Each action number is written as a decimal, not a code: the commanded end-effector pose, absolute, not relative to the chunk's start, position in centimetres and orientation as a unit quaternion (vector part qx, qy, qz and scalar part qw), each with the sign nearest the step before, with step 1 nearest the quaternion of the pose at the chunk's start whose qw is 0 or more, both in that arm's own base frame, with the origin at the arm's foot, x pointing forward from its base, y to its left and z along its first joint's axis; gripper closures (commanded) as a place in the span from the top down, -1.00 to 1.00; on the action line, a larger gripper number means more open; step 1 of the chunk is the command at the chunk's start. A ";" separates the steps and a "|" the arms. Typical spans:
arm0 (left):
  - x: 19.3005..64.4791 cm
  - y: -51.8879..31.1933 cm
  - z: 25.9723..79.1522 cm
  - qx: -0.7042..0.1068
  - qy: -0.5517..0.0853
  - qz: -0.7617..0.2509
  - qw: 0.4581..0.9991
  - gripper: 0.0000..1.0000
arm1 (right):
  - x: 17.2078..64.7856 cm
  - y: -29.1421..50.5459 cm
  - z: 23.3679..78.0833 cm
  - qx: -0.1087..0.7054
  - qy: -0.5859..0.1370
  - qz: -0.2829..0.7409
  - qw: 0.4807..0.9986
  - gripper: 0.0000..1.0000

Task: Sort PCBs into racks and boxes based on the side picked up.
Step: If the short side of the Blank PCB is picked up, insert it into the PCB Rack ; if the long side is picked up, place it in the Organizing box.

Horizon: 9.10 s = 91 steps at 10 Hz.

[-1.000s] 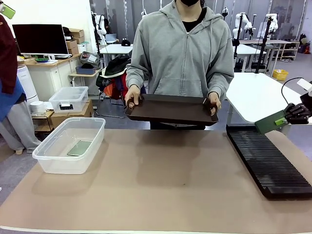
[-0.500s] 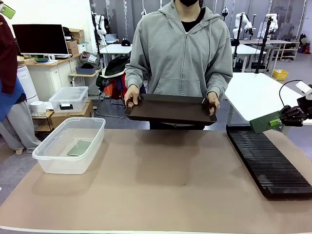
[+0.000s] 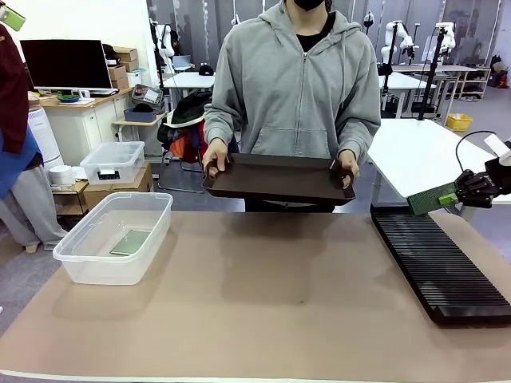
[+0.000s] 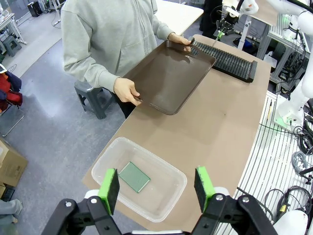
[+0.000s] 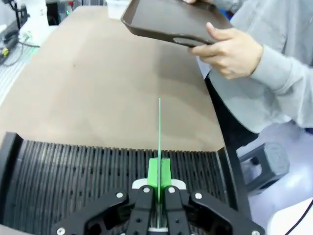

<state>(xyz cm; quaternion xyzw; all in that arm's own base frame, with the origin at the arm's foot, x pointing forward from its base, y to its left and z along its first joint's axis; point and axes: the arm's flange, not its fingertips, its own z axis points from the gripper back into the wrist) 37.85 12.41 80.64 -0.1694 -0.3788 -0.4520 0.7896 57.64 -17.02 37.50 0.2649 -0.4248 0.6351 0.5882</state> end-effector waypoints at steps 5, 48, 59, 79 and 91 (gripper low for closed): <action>37.8 12.3 80.6 -0.170 -0.378 -0.447 0.792 0.66 | 57.0 -18.2 35.9 0.335 -0.465 0.638 0.514 -0.95; 37.8 12.3 80.6 -0.170 -0.378 -0.447 0.792 0.66 | 55.0 -17.0 24.4 0.424 -0.368 0.547 0.621 -0.95; 37.8 12.3 80.6 -0.170 -0.378 -0.447 0.792 0.66 | 54.7 -17.6 24.9 0.443 -0.353 0.549 0.615 -0.56; 37.8 12.3 80.6 -0.170 -0.378 -0.447 0.792 0.66 | 56.5 -19.2 33.0 0.397 -0.384 0.595 0.584 1.00; 37.8 12.3 80.6 -0.170 -0.378 -0.447 0.792 0.66 | 55.4 -12.5 48.8 0.208 -0.315 0.770 0.515 1.00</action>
